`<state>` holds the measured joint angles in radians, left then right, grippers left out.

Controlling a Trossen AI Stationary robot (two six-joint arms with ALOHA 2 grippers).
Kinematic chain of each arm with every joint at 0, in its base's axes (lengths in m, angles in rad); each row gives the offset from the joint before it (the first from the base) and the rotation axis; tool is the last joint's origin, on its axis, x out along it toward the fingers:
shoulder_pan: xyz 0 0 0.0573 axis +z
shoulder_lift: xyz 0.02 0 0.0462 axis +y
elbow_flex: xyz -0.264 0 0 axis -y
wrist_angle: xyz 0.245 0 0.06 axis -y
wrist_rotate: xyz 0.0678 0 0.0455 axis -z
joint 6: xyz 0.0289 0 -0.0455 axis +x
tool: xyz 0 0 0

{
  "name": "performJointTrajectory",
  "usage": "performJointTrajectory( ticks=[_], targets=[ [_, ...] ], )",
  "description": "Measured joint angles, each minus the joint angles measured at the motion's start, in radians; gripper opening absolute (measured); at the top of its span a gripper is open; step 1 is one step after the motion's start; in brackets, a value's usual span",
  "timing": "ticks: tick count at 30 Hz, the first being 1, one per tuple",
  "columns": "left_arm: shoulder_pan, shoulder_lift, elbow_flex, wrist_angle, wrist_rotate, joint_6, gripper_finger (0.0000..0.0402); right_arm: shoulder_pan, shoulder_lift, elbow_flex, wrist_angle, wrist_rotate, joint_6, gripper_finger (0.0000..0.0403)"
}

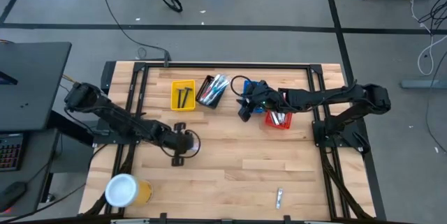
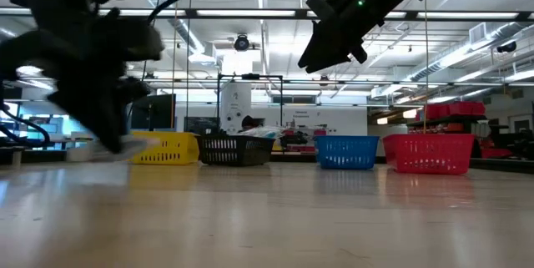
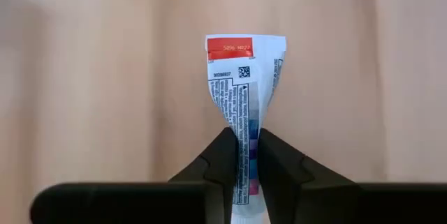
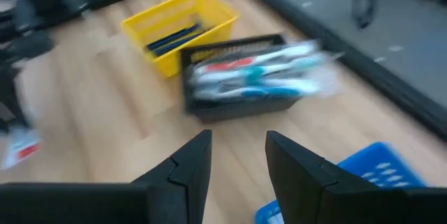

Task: Pick & Place Travel size toiletries
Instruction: Put the blue toothpaste into the blue bin

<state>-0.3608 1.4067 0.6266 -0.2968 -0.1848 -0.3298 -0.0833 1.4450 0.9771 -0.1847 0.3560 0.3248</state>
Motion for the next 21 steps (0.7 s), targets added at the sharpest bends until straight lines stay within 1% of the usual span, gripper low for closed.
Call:
performJointTrajectory(
  ticks=[3, 6, 9, 11, 14, 16, 18, 21],
  targets=[
    [0.042, 0.000, 0.016, 0.091, -0.088, 0.047, 0.0059, 0.006, 0.018, -0.001, 0.011, -0.078, 0.000, 0.0145],
    [0.081, 0.000, 0.062, 0.174, -0.216, 0.146, 0.0060, 0.007, 0.045, -0.001, 0.047, -0.155, 0.013, 0.0145],
    [0.109, 0.000, 0.116, 0.272, -0.390, 0.278, 0.0061, 0.006, 0.070, -0.001, 0.089, -0.174, 0.062, 0.0145],
    [0.125, 0.000, 0.147, 0.352, -0.481, 0.366, 0.0061, 0.005, 0.081, -0.001, 0.108, -0.175, 0.113, 0.0145],
    [0.151, 0.000, 0.179, 0.389, -0.537, 0.490, 0.0061, 0.005, 0.083, -0.001, 0.127, -0.175, 0.147, 0.0145],
    [0.168, 0.000, 0.194, 0.388, -0.571, 0.537, 0.0061, 0.005, 0.083, -0.001, 0.141, -0.177, 0.149, 0.0145],
    [0.187, 0.001, 0.195, 0.384, -0.606, 0.558, 0.0061, 0.005, 0.083, -0.001, 0.164, -0.180, 0.149, 0.0145],
    [0.214, 0.003, 0.195, 0.353, -0.654, 0.548, 0.0061, 0.005, 0.083, -0.001, 0.199, -0.184, 0.157, 0.0145]
  ],
)
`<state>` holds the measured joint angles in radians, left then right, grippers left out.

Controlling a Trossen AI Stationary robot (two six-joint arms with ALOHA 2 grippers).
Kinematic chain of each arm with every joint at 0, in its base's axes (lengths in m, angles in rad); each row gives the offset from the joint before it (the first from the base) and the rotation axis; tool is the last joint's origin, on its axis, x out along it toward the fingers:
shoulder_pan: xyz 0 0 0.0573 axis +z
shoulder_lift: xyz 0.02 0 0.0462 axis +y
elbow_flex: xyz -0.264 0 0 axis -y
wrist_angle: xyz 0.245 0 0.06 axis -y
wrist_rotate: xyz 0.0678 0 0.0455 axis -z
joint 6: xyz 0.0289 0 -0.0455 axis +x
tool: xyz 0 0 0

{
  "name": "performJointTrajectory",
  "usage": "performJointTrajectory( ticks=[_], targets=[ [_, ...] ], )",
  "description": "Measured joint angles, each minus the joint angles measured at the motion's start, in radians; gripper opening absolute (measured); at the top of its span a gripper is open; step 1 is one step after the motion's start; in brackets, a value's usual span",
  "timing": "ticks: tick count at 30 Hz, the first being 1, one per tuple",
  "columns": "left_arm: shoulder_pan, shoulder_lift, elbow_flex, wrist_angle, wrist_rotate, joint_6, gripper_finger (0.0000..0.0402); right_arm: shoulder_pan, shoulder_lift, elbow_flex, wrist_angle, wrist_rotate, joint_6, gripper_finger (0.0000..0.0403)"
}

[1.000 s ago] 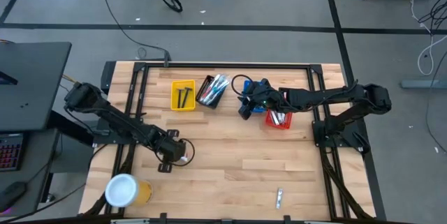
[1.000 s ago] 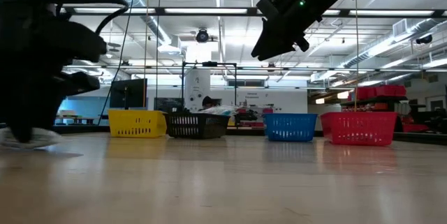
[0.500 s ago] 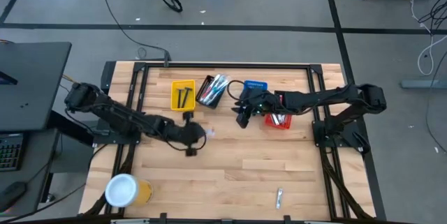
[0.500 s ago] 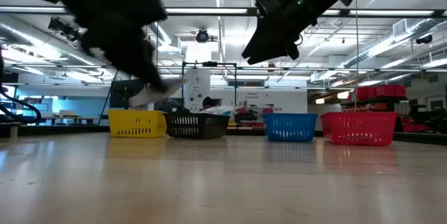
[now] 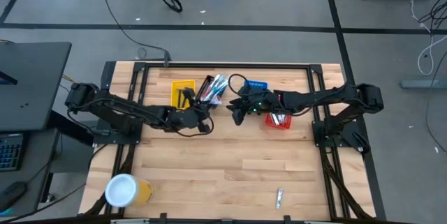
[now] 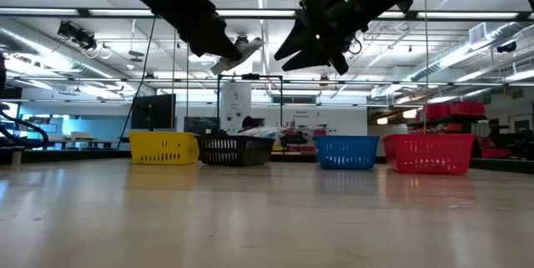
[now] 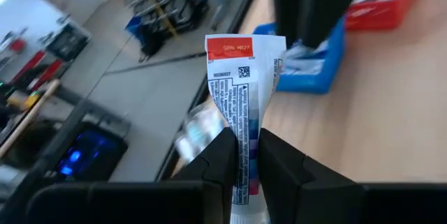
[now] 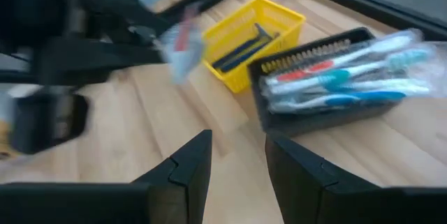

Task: Pick & Place Travel size toiletries
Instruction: Put the blue toothpaste into the blue bin

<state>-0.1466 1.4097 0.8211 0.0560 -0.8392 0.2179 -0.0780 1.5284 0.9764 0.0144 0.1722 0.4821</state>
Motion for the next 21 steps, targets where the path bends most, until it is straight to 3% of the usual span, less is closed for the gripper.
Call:
performJointTrajectory(
  ticks=[12, 21],
  targets=[
    [0.029, 0.000, -0.001, 0.095, 0.022, 0.083, 0.0061, 0.009, 0.053, 0.000, 0.256, -0.045, 0.006, 0.0145],
    [0.028, 0.000, -0.001, 0.094, 0.077, 0.101, 0.0061, 0.008, 0.071, 0.000, 0.347, 0.011, -0.041, 0.0145]
  ],
)
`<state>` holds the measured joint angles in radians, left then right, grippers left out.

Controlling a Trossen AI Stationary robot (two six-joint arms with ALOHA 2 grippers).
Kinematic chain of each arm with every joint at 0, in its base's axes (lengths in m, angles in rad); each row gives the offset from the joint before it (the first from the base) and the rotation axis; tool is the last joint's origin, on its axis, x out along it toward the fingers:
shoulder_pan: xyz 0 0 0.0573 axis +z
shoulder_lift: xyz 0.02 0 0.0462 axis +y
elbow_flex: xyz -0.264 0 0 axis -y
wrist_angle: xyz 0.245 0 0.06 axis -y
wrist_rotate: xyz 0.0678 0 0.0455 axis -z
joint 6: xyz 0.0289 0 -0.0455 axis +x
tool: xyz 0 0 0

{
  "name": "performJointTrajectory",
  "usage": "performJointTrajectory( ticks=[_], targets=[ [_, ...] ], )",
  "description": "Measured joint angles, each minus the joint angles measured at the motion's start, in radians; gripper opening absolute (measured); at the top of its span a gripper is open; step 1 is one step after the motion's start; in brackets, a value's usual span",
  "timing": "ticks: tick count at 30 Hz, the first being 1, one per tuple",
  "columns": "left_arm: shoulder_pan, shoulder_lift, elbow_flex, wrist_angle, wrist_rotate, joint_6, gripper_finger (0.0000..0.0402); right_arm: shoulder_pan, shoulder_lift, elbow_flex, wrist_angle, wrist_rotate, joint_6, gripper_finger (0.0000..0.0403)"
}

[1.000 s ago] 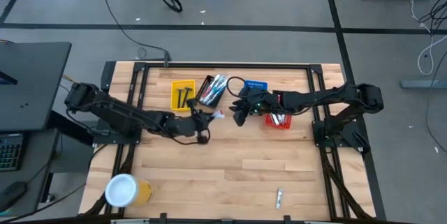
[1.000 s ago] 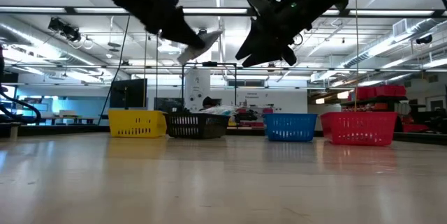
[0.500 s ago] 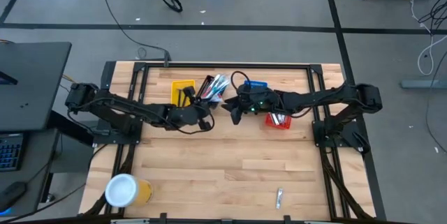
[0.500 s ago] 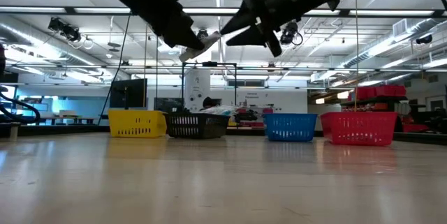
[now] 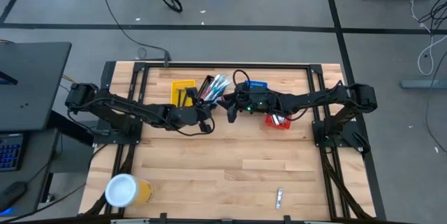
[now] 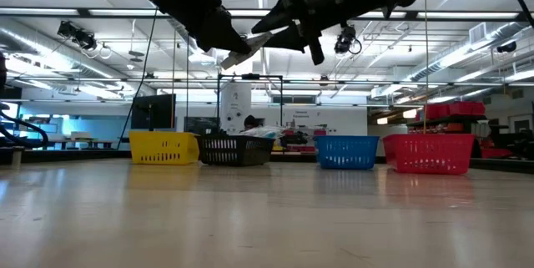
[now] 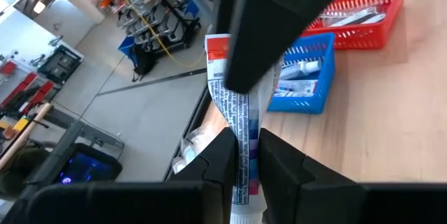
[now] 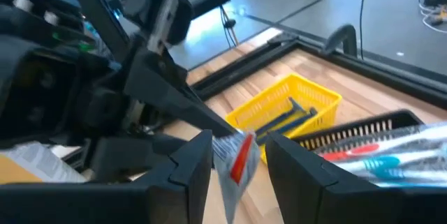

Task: Pick & Place Travel size toiletries
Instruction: Put the blue toothpaste into the blue bin

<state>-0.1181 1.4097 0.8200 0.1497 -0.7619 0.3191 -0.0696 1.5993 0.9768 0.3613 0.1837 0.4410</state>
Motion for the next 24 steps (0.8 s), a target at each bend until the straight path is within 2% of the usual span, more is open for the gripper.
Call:
performJointTrajectory(
  ticks=[5, 15, 24],
  targets=[
    [0.000, 0.000, 0.000, 0.000, -0.002, 0.019, 0.0061, 0.000, 0.000, 0.000, 0.003, -0.001, -0.012, 0.0137],
    [0.000, 0.000, 0.000, -0.002, -0.011, 0.020, 0.0061, 0.000, 0.000, 0.000, -0.004, -0.002, -0.024, 0.0062],
    [0.000, 0.000, 0.000, -0.002, -0.015, 0.028, 0.0062, 0.001, 0.000, 0.000, -0.005, 0.000, -0.050, 0.0028]
  ],
)
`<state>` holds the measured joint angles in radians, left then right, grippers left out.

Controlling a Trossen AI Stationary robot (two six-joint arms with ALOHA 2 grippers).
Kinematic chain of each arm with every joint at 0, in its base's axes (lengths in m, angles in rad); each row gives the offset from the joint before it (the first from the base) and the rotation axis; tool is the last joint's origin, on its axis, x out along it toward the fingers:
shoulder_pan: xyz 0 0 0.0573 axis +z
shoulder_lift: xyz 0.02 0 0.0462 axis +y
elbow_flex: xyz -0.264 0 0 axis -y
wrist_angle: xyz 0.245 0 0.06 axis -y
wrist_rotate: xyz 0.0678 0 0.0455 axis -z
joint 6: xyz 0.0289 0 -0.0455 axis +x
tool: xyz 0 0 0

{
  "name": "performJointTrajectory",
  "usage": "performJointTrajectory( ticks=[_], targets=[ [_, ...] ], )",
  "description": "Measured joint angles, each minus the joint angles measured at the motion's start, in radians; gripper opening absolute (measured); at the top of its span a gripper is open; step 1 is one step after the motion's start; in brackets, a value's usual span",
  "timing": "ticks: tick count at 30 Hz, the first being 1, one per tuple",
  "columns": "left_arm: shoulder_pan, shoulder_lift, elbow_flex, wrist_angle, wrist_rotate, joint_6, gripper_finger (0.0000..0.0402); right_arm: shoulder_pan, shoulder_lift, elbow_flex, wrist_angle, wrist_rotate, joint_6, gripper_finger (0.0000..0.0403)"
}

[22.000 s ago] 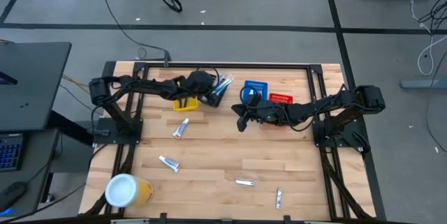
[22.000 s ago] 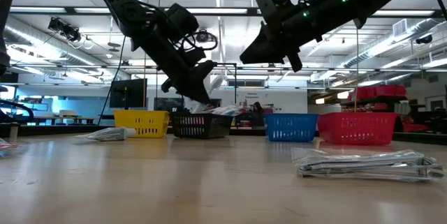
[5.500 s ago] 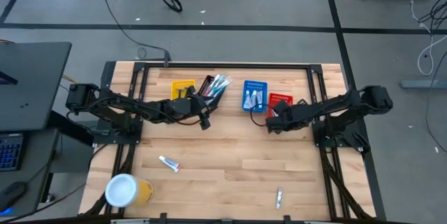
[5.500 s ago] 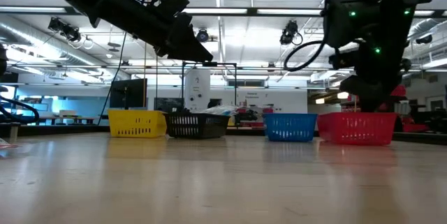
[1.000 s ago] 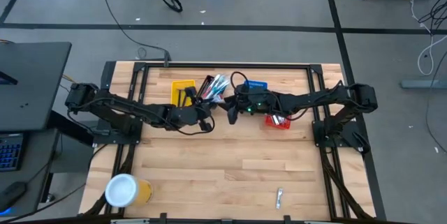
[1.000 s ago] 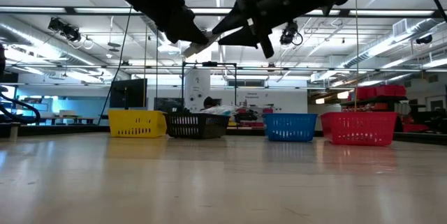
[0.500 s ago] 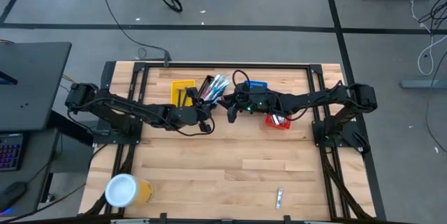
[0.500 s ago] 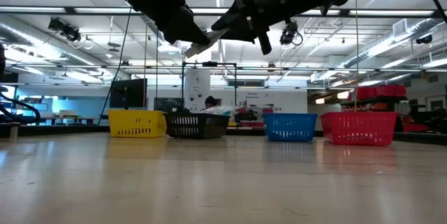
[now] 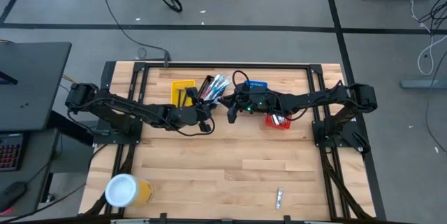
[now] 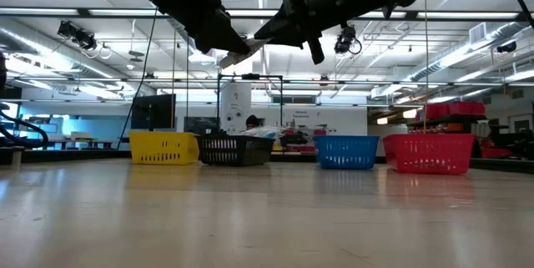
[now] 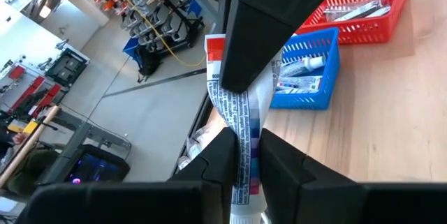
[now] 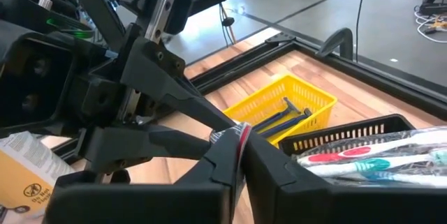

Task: Pick & Place Travel size toiletries
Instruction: Put the blue toothpaste into the blue bin

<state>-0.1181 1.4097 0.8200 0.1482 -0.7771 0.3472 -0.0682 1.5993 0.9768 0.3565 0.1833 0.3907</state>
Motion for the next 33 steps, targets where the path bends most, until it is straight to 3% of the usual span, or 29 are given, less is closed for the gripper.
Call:
performJointTrajectory(
  ticks=[5, 13, 21, 26, 33],
  targets=[
    [0.000, 0.000, 0.000, 0.000, 0.001, 0.017, 0.0078, 0.004, 0.000, 0.000, -0.001, 0.003, -0.014, 0.0008],
    [0.000, 0.000, 0.000, 0.001, 0.015, 0.005, 0.0146, 0.006, 0.000, 0.000, -0.020, 0.008, -0.018, 0.0003],
    [0.000, -0.001, 0.000, 0.001, 0.009, -0.034, 0.0198, 0.003, 0.000, 0.000, -0.195, 0.217, -0.044, 0.0002],
    [0.000, -0.001, 0.000, 0.001, 0.008, -0.058, 0.0200, -0.010, -0.008, 0.000, -0.379, 0.405, -0.025, 0.0002],
    [0.000, -0.001, 0.000, 0.000, 0.009, -0.084, 0.0192, -0.005, -0.134, 0.000, -0.686, 0.550, 0.088, 0.0001]
  ],
)
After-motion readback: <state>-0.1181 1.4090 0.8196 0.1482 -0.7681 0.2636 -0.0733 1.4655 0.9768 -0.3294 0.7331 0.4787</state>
